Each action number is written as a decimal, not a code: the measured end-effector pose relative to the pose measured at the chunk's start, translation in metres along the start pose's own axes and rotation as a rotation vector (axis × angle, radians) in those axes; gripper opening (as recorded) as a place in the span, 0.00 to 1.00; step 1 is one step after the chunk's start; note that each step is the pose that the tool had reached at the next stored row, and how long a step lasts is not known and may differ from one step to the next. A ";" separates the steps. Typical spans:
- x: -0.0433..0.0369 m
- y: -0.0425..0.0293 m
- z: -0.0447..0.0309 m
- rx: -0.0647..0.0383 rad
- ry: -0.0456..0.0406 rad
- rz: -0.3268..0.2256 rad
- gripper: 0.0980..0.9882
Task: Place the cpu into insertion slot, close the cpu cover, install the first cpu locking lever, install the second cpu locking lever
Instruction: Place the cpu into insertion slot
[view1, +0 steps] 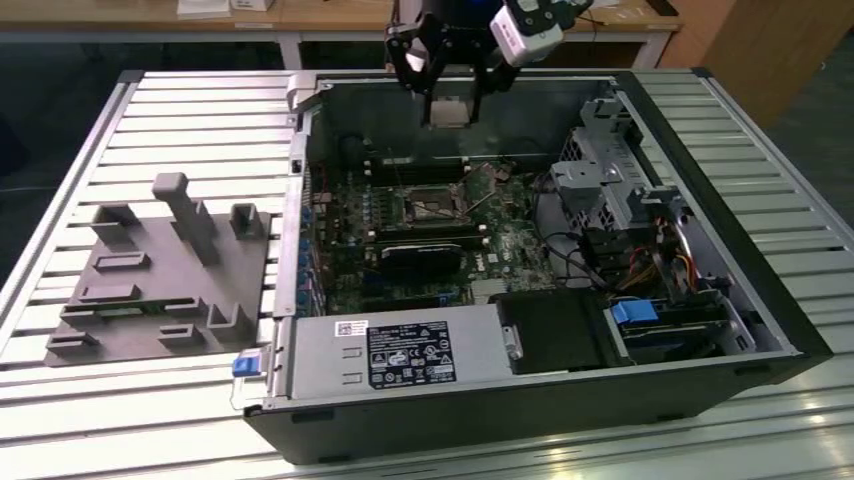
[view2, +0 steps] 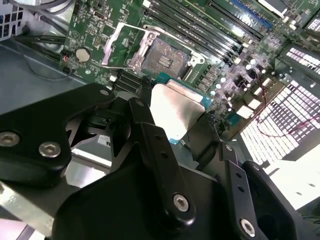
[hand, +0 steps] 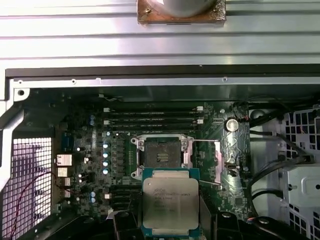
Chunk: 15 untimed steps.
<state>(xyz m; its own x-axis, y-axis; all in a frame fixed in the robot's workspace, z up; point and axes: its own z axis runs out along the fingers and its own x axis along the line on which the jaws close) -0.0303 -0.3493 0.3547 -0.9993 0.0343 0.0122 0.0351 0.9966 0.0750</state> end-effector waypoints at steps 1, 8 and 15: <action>0.0000 -0.0001 0.0014 0.000 -0.0009 0.007 0.49; 0.0001 -0.0008 0.0107 0.001 -0.0084 0.089 0.49; 0.0000 -0.0013 0.0174 0.000 -0.0173 0.209 0.49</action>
<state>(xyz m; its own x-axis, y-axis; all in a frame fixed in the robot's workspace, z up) -0.0306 -0.3493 0.3373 -0.9704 0.2413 0.0104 0.2415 0.9677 0.0729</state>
